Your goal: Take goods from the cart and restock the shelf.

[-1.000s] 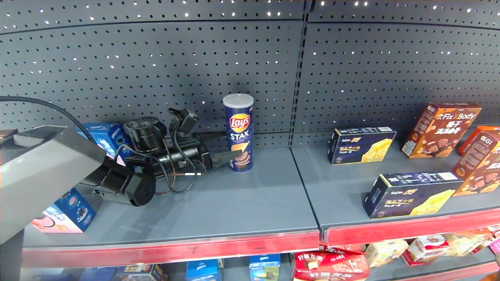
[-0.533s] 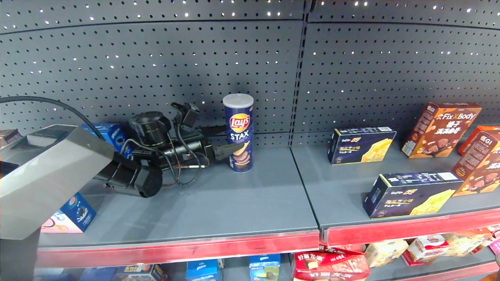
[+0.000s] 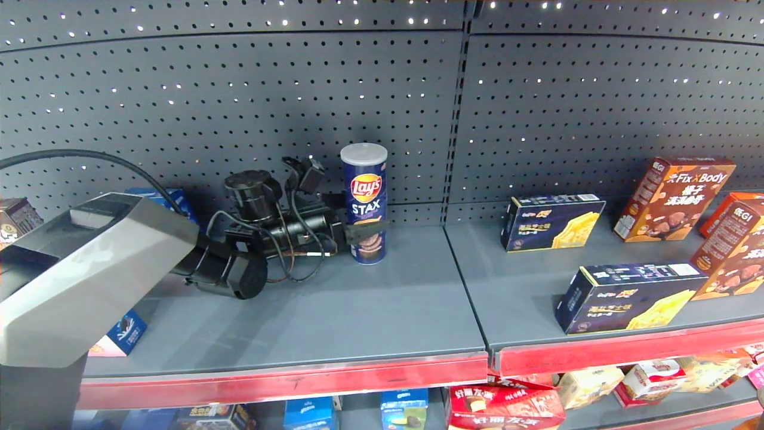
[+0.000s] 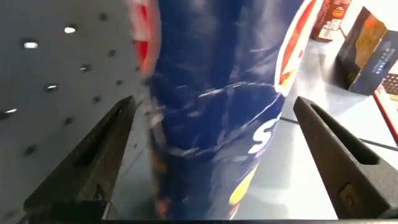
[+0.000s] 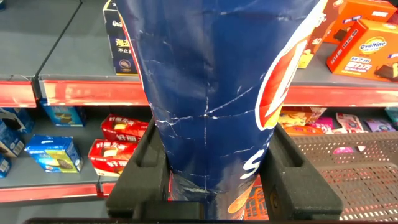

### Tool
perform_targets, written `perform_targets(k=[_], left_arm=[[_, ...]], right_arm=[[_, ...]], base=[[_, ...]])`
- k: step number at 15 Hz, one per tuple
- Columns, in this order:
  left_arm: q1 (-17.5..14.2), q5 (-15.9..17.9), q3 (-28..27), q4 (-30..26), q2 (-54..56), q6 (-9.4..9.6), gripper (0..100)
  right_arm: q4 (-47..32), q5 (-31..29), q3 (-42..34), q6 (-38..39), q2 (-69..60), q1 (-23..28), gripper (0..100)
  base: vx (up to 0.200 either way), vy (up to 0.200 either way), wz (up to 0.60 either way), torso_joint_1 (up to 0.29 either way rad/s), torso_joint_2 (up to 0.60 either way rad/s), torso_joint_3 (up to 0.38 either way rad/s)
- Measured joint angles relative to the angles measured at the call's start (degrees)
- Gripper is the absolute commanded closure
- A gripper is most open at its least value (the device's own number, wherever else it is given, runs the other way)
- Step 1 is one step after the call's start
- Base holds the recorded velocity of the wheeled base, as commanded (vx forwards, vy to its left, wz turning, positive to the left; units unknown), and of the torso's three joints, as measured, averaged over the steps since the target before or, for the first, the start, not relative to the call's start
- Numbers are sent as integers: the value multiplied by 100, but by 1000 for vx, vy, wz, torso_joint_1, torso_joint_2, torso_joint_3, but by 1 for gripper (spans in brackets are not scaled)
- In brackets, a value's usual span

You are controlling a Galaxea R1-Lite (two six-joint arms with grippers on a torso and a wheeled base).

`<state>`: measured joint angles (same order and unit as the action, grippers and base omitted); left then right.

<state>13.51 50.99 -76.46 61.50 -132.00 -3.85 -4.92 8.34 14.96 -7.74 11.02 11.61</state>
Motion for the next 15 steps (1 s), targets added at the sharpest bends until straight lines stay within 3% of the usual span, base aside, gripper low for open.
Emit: perform_targets(k=[1, 2, 10, 13, 15], left_arm=[[13, -1, -16, 0, -24, 0, 0], [21, -1, -20, 0, -50, 0, 100], [93, -30, 157, -191, 74, 9, 100], [79, -140, 968, -137, 667, 27, 100], [93, -402, 1563, -110, 1191, 38, 100]], right_arm=[[-2, 0, 2, 0, -2, 0, 100], [-2, 0, 0, 2, -2, 0, 100], [2, 2, -49, 2, -11, -6, 100], [0, 6, -52, 2, -5, -11, 100], [0, 2, -55, 5, 0, -9, 100]], base=[[0, 0, 0, 0, 0, 0], [0, 0, 0, 0, 0, 0], [0, 0, 0, 0, 0, 0], [0, 0, 0, 0, 0, 0], [0, 0, 0, 0, 0, 0]])
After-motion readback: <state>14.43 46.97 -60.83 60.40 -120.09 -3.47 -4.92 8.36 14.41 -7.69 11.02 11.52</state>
